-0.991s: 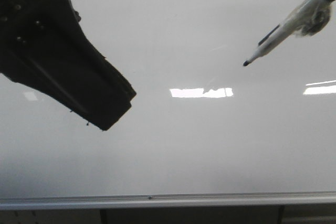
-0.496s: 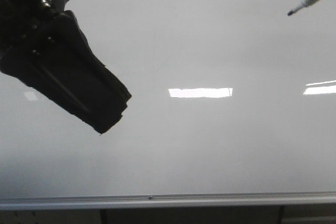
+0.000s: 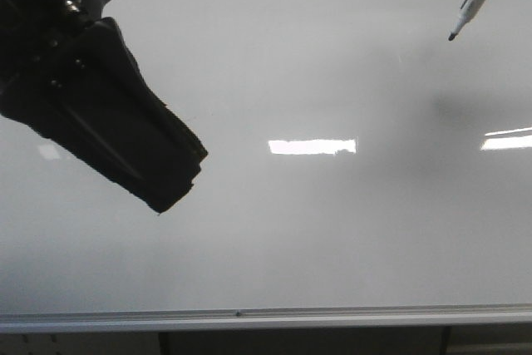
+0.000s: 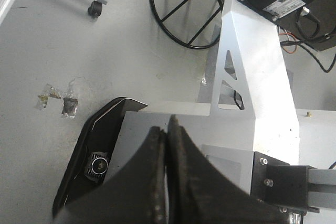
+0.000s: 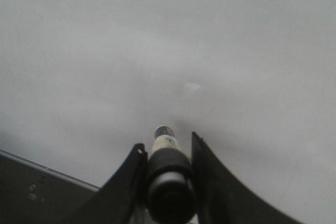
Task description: Write number 0 on whiteboard
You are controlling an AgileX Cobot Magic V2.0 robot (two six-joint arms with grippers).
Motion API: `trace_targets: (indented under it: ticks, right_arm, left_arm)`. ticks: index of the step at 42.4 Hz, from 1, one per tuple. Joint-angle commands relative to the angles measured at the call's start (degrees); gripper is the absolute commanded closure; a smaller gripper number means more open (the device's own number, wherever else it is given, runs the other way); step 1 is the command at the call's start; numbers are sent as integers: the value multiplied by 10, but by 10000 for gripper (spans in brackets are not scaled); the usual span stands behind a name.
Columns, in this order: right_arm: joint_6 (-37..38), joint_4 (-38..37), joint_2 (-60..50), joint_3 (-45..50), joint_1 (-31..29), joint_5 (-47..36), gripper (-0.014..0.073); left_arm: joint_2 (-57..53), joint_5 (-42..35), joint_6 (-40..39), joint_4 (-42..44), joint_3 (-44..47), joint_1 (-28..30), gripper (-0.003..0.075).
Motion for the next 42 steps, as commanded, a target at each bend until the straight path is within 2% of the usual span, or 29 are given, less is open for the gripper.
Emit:
trace_targets:
  ticks: [1,14,31,42]
  right_arm:
    - [7,0,14,-68,-1,-7,652]
    - [7,3,67,-165,2,-1,652]
    - [7,3,95,-168,35,-66,652]
    - [7,3,115,-168,46,-60,652]
  left_arm:
    - [-21,12,1,-32,-16,-4,740]
    - [-21,11,1,-32,-16,-4,740]
    - [-21,11,1,-32,-16,-4,740]
    - [-21,11,1,-32,-16,-4,740]
